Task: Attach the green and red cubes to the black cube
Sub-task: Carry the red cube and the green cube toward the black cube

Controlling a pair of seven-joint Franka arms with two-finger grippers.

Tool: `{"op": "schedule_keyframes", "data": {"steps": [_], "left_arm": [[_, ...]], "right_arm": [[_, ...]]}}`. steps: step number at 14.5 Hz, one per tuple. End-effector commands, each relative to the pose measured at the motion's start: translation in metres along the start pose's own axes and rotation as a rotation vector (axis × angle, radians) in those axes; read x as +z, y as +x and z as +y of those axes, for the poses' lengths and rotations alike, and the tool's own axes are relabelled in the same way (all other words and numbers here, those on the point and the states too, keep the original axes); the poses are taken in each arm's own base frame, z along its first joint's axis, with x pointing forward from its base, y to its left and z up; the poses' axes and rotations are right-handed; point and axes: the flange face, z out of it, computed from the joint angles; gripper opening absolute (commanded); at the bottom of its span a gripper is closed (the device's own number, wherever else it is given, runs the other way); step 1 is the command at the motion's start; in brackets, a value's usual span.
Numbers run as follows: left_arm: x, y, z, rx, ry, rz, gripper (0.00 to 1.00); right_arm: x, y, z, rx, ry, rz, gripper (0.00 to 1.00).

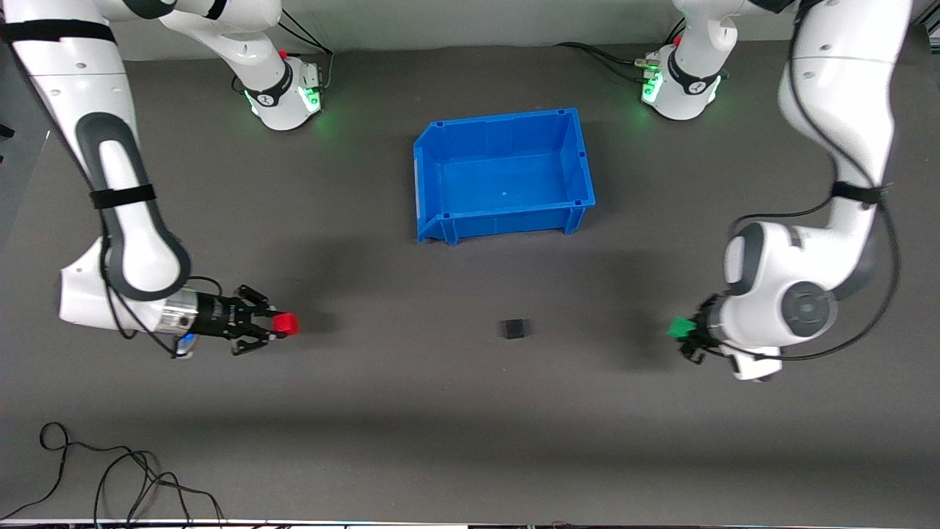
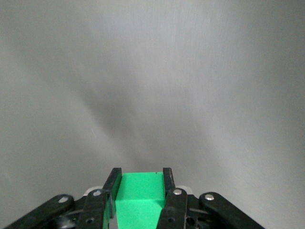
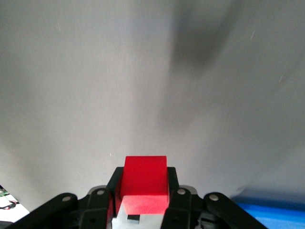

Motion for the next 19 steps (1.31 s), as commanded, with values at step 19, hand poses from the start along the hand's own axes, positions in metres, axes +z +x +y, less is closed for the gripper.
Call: {"op": "schedule_keyframes", "data": {"steps": [19], "left_arm": [[0.088,-0.219,0.068,-0.564,-0.119,-0.049,0.04]], "right_arm": [[0.283,-0.258,-0.045,-0.081,0.057,0.092,0.24]]}}
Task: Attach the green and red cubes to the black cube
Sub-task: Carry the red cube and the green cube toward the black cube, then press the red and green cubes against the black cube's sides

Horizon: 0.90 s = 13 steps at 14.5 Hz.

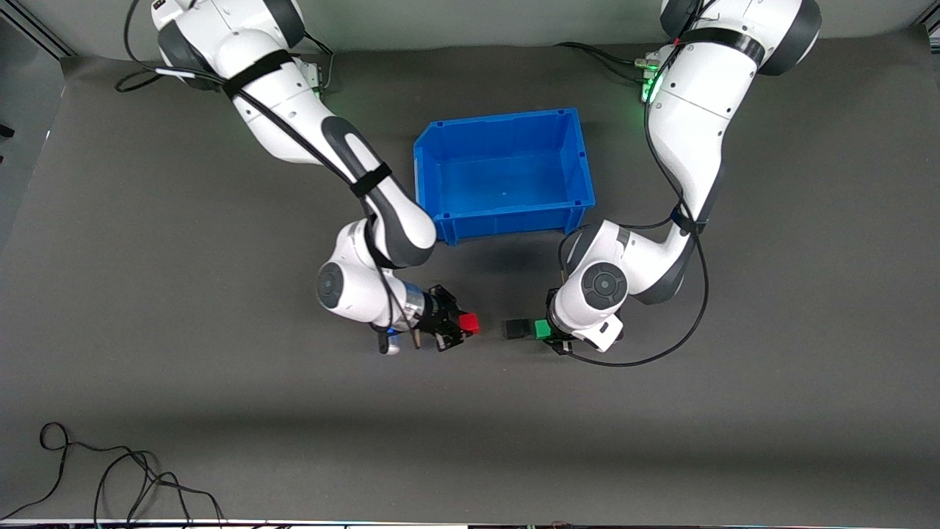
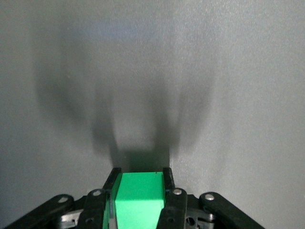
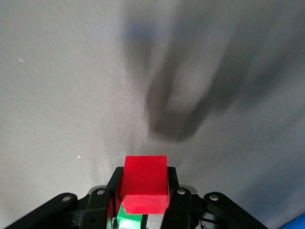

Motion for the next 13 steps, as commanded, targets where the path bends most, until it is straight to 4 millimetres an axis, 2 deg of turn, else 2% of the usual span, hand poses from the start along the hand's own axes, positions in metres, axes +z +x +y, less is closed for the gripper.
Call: {"op": "schedule_keyframes", "data": {"steps": [1,3,5,7,10,13], "left_arm": [[-0.001,-0.013,-0.002,-0.026,-0.009,-0.001,0.04],[-0.001,-0.019,-0.003,-0.023,-0.032,-0.020,0.04],[0.002,-0.023,-0.006,-0.012,-0.032,-0.018,0.06],[0.002,-0.027,-0.009,-0.003,-0.033,-0.016,0.07],[0.007,-0.025,-0.010,0.005,-0.030,-0.006,0.09],[0.008,-0.030,-0.013,0.024,-0.030,-0.005,0.10]], "right_arm": [[0.021,-0.008,-0.006,-0.048,0.032,0.033,0.24],[0.034,-0.015,-0.005,-0.073,0.031,0.035,0.24],[0.041,-0.014,-0.004,-0.078,0.028,0.038,0.24],[0.041,-0.016,-0.005,-0.091,0.041,0.048,0.24],[0.054,-0.027,0.002,-0.102,0.086,0.063,0.24],[0.057,-0.029,0.004,-0.099,0.102,0.064,0.23]]}}
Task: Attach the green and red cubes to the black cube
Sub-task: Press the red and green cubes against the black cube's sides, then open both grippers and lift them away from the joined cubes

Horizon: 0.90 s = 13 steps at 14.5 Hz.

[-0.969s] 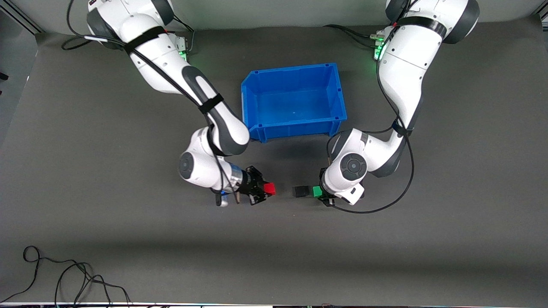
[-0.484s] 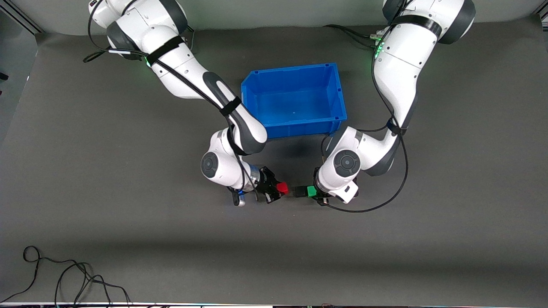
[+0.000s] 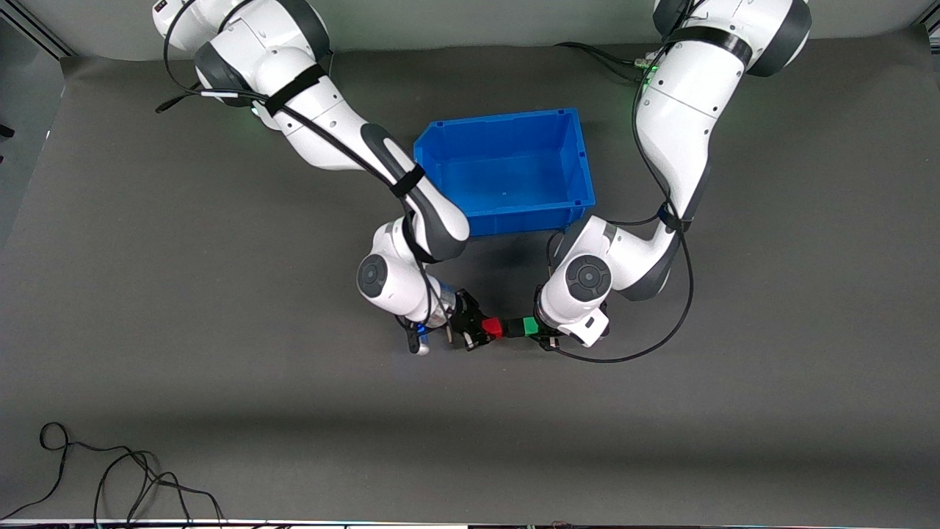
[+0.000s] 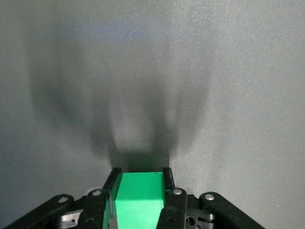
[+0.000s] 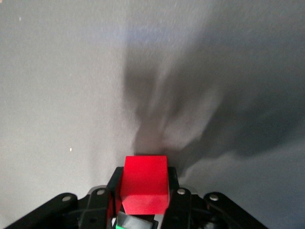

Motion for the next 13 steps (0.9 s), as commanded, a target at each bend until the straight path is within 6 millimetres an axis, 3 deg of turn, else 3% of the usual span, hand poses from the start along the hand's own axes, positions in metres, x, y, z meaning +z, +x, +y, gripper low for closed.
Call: {"op": "schedule_keyframes", "data": {"steps": [1,2,3,6,7,8,10,12,13], "left_arm": [[0.003,-0.009,-0.001,0.009,-0.017,0.003,0.10],[0.002,-0.010,-0.001,0.011,-0.026,-0.004,0.12],[0.001,-0.012,-0.001,0.018,-0.037,-0.006,0.23],[0.002,-0.020,-0.007,0.072,-0.056,0.025,0.86],[0.002,-0.020,-0.007,0.087,-0.063,0.036,1.00],[-0.001,-0.018,-0.004,0.090,-0.067,0.038,1.00],[-0.020,-0.007,0.010,0.084,-0.083,0.043,1.00],[-0.062,0.023,0.035,0.075,-0.093,0.055,1.00],[-0.084,0.037,0.042,0.121,-0.073,0.073,1.00]], "right_arm": [[0.010,-0.002,0.000,0.000,0.018,0.013,0.23],[0.011,-0.003,-0.001,-0.002,0.019,0.012,0.23],[0.012,-0.004,0.000,-0.003,0.018,0.013,0.23],[0.013,-0.005,0.000,-0.006,0.020,0.011,0.27],[0.012,-0.004,-0.001,-0.005,0.021,0.012,0.50],[0.012,-0.004,-0.001,-0.004,0.021,0.012,0.95],[0.006,-0.005,-0.005,-0.007,0.029,0.009,1.00],[-0.015,-0.004,-0.018,-0.007,0.049,0.004,1.00],[-0.030,0.006,-0.027,0.010,0.051,0.001,1.00]]}}
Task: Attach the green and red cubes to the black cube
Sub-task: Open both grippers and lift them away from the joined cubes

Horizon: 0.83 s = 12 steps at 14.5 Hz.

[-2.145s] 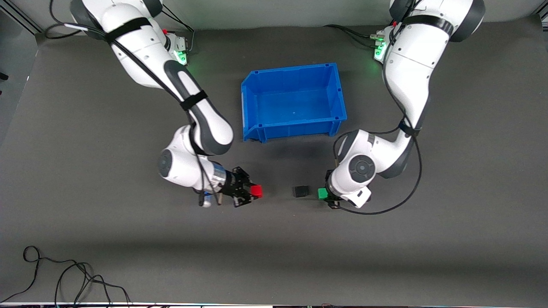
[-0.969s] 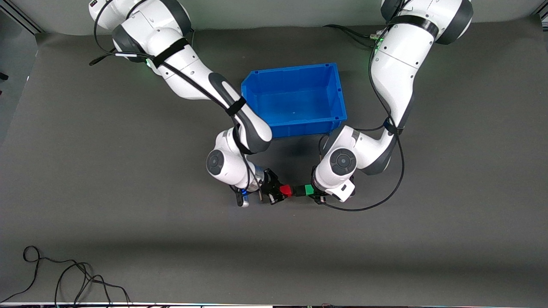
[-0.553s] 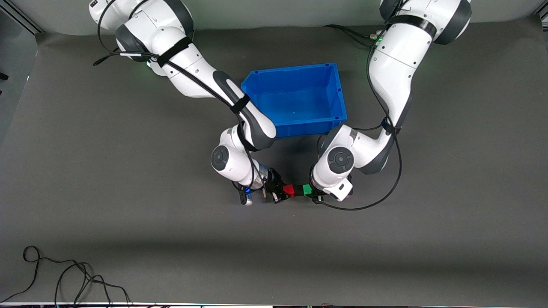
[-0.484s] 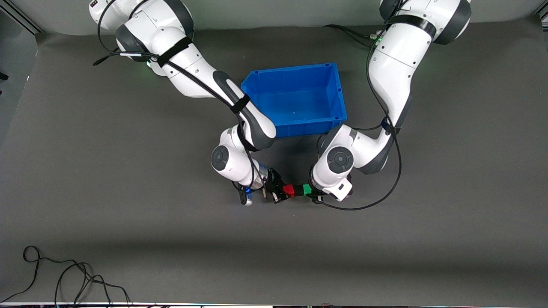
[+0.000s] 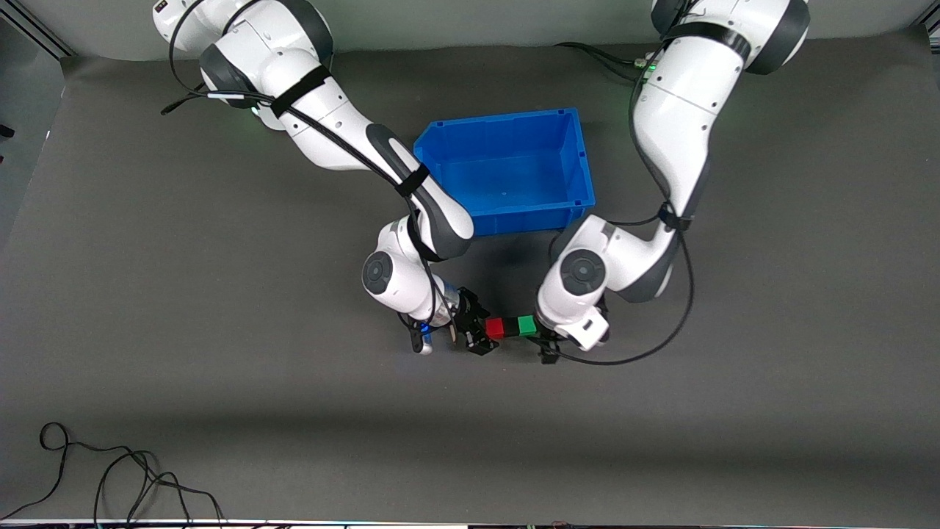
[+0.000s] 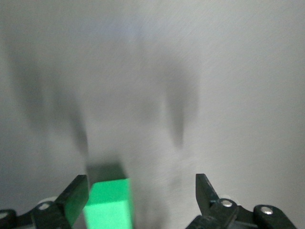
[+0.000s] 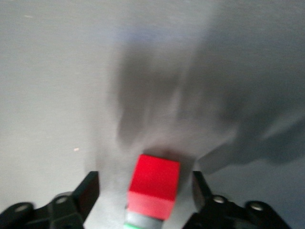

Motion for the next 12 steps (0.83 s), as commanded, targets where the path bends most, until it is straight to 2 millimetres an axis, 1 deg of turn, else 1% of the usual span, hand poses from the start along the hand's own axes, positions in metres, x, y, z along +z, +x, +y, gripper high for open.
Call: {"op": "schedule_keyframes", "data": {"steps": [1,2,3,4,5,6,7,8,9,10,11,12], "left_arm": [[-0.063,0.054,0.028,0.120,0.034,0.041,1.00],[-0.080,0.072,0.033,0.197,0.058,0.041,1.00],[-0.092,0.095,0.038,0.270,0.094,0.050,1.00],[-0.098,0.114,0.037,0.376,0.156,0.056,1.00],[-0.104,0.126,0.036,0.504,0.202,0.053,1.00],[-0.115,0.146,0.040,0.591,0.220,0.046,1.00],[-0.128,0.172,0.042,0.643,0.233,0.046,1.00],[-0.142,0.183,0.036,0.734,0.247,0.054,1.00],[-0.160,0.203,0.030,0.857,0.251,0.056,1.00],[-0.176,0.237,0.026,0.940,0.242,0.044,1.00],[-0.190,0.256,0.021,1.018,0.239,0.034,1.00],[-0.198,0.269,0.016,1.087,0.236,0.024,1.00]], "right_arm": [[-0.036,0.013,-0.025,0.028,-0.010,-0.019,1.00],[-0.055,0.024,-0.035,0.038,-0.040,-0.031,1.00],[-0.076,0.035,-0.043,0.054,-0.075,-0.049,1.00],[-0.101,0.051,-0.053,0.065,-0.099,-0.054,1.00],[-0.126,0.057,-0.060,0.055,-0.129,-0.048,1.00],[-0.150,0.064,-0.066,0.038,-0.156,-0.025,1.00],[-0.179,0.071,-0.073,0.022,-0.174,0.004,1.00],[-0.206,0.074,-0.076,0.000,-0.198,0.024,1.00],[-0.237,0.075,-0.079,-0.036,-0.225,0.040,1.00],[-0.267,0.080,-0.081,-0.077,-0.246,0.055,1.00],[-0.295,0.085,-0.080,-0.116,-0.266,0.059,1.00],[-0.322,0.093,-0.077,-0.154,-0.293,0.055,1.00]]}}
